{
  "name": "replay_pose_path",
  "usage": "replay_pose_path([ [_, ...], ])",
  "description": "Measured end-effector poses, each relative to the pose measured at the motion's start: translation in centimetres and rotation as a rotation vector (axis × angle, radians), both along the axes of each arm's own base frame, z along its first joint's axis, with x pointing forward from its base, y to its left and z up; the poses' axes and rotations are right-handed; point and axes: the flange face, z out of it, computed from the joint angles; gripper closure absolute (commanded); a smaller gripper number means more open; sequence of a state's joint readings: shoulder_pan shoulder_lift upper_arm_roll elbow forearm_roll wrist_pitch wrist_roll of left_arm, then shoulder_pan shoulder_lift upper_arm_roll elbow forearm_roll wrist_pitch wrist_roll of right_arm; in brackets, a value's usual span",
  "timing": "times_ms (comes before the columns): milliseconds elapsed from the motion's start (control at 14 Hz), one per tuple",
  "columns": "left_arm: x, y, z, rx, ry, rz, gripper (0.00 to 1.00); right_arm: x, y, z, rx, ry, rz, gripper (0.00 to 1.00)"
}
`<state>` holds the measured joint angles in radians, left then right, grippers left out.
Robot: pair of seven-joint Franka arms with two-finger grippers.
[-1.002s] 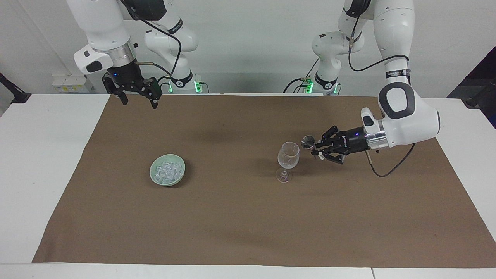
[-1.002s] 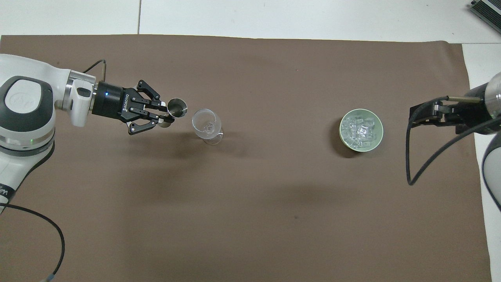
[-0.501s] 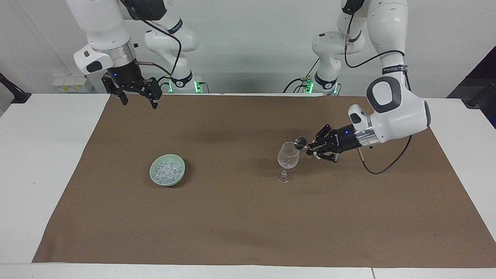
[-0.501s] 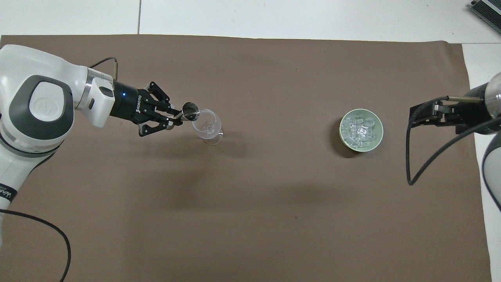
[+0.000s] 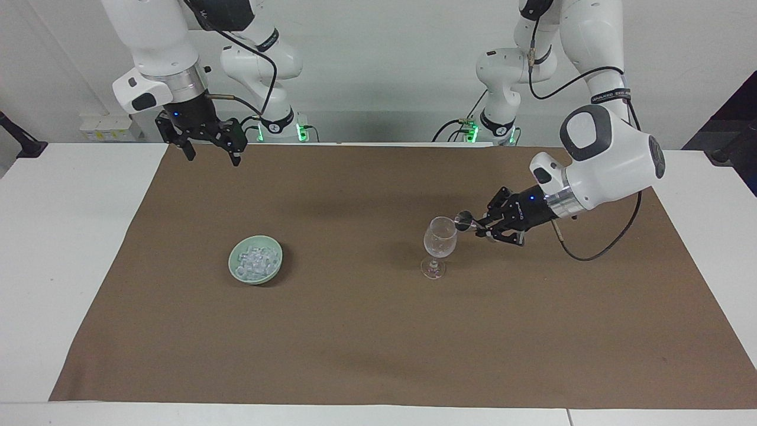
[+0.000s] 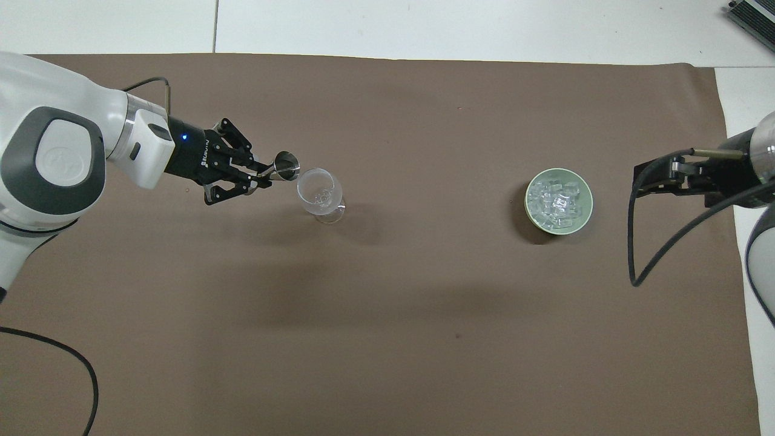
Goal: Pour wine and add ice with both arms
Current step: 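Tilt the metal cup over the clear glass with the left gripper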
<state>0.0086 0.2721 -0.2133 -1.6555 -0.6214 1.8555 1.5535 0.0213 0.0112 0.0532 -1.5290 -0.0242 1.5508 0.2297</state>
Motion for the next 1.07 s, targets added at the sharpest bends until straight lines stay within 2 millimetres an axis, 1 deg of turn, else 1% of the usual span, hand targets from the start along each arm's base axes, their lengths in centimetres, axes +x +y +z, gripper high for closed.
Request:
replay_pose_path([
  [215,-0.1,-1.3,1.1,0.058,-0.003,0.006,1.00,0.0,0.0,0.0,0.000,0.000,0.000,0.00],
  [501,-0.4,-2.0,1.0,0.113,-0.009,-0.014,1.00,0.0,0.0,0.0,0.000,0.000,0.000,0.00],
  [787,-1.0,-3.7,0.9,0.164,-0.019,-0.049,1.00,0.0,0.0,0.0,0.000,0.000,0.000,0.00],
  [1074,-1.1,-4.0,1.8,0.205,-0.046,-0.061,1.00,0.0,0.0,0.0,0.000,0.000,0.000,0.00],
])
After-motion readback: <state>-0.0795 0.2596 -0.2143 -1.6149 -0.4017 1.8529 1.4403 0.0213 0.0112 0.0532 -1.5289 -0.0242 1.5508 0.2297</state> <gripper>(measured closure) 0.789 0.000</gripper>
